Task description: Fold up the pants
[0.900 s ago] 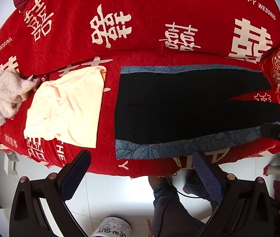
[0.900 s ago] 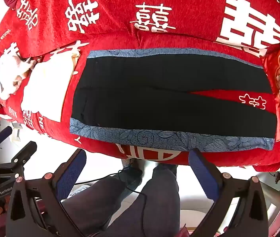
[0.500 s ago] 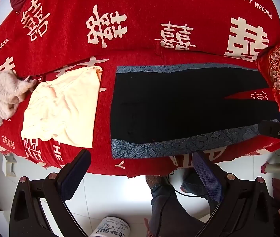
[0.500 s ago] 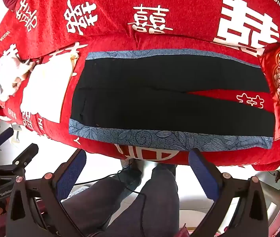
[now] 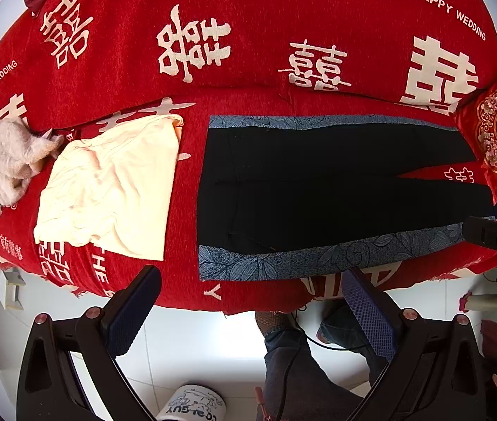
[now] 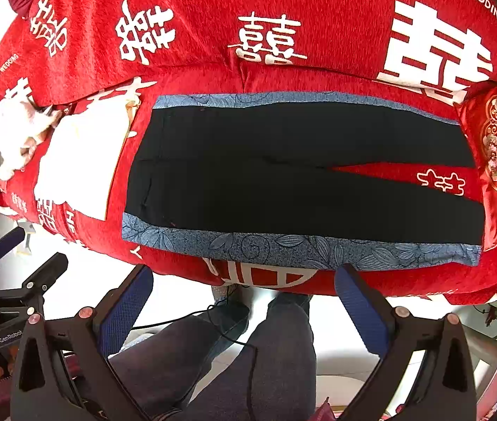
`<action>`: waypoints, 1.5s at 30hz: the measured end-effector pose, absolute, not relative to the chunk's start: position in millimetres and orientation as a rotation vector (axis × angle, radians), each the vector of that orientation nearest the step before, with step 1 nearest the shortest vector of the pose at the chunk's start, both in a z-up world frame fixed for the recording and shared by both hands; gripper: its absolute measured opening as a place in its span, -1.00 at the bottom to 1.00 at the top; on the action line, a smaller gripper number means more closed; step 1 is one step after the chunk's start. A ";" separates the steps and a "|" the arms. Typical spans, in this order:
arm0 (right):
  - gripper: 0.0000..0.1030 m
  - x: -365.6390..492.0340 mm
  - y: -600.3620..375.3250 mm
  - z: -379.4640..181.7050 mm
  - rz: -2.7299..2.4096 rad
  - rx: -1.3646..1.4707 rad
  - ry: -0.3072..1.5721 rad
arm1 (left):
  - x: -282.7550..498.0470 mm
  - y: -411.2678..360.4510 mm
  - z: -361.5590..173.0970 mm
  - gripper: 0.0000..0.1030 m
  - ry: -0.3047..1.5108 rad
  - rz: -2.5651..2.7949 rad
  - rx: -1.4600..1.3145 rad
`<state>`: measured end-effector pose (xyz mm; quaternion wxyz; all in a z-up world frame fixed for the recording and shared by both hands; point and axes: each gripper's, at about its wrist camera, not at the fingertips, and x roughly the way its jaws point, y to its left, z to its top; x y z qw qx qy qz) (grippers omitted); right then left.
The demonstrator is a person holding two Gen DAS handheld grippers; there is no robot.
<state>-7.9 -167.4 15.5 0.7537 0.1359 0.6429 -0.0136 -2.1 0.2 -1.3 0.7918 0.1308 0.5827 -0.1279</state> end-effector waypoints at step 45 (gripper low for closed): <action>1.00 -16.6 -141.1 8.9 -0.030 0.217 1.433 | -0.4 21.3 -9.4 1.00 1.267 -0.291 0.208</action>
